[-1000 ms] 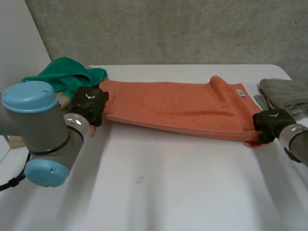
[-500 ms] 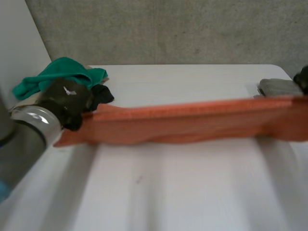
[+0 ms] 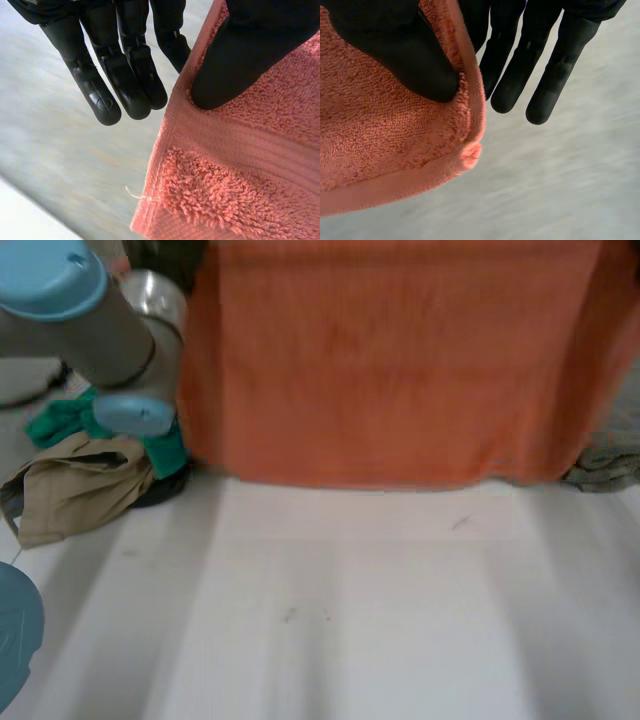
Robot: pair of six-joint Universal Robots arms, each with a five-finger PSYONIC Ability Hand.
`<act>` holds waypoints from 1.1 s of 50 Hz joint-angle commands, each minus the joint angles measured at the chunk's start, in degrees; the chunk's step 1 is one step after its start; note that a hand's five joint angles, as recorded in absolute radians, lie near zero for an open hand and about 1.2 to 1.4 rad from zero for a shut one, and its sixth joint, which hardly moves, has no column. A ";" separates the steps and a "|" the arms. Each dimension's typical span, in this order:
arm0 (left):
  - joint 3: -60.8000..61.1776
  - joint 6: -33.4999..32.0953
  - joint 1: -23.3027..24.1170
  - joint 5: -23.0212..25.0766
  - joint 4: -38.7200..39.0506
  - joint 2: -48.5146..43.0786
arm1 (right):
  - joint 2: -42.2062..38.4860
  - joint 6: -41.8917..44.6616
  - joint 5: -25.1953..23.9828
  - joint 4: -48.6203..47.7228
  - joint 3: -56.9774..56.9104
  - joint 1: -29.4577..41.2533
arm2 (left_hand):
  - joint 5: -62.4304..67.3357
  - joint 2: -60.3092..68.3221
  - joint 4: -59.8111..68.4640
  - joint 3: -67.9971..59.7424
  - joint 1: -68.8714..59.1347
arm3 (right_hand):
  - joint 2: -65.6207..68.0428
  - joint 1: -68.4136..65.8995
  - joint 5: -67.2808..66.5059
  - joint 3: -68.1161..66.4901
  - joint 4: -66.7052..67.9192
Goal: Fold the laundry.
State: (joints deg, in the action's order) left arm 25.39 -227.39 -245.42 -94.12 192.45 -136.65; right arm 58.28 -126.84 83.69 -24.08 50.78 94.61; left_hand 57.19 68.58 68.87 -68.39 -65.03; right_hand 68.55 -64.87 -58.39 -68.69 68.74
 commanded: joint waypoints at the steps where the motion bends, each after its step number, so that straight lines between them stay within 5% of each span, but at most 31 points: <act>1: 3.24 6.67 -0.58 -0.28 4.62 2.70 | 1.92 -3.23 -0.10 -3.09 0.63 0.83 | 12.81 11.42 11.13 -11.61 -14.97 | 11.45 -15.13 -11.61 -11.31 11.26; 9: 19.04 12.05 -1.02 -0.10 0.82 4.90 | 1.84 -7.54 -0.37 3.60 8.00 1.36 | 12.81 11.42 11.13 -11.61 -14.97 | 11.45 -15.13 -11.61 -11.31 11.26; 24: 47.10 11.79 0.29 0.42 2.05 5.69 | -6.96 -7.72 -2.74 18.27 21.02 0.92 | 12.81 11.42 11.13 -11.61 -14.97 | 11.45 -15.13 -11.61 -11.31 11.26; 32: 63.88 10.74 0.47 0.07 -1.46 18.33 | 1.20 -5.61 -3.00 31.89 30.42 -1.88 | 12.81 11.42 11.13 -11.61 -14.97 | 11.45 -15.13 -11.61 -11.31 11.26; 40: 83.92 1.35 0.65 -0.54 -16.56 35.73 | 15.35 10.52 -2.83 48.32 42.89 -12.42 | 12.81 11.42 11.13 -11.61 -14.97 | 11.45 -15.13 -11.61 -11.31 11.26; 45: 85.35 -1.13 1.61 -0.45 -20.98 36.54 | 15.81 18.56 -3.00 51.16 45.98 -13.75 | 12.81 11.42 11.13 -11.61 -14.97 | 11.45 -15.13 -11.61 -11.31 11.26; 55: 70.51 0.54 2.67 -2.03 -18.35 24.86 | 8.69 11.27 -1.07 42.81 39.31 -12.52 | 12.81 11.42 11.13 -11.61 -14.97 | 11.45 -15.13 -11.61 -11.31 11.26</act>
State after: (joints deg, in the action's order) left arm 105.88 -228.48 -243.49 -94.83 171.93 -104.02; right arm 71.98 -110.97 81.15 24.63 94.68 80.98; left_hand 57.71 68.61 68.86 -68.40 -65.03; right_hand 68.55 -64.87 -58.73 -68.70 68.76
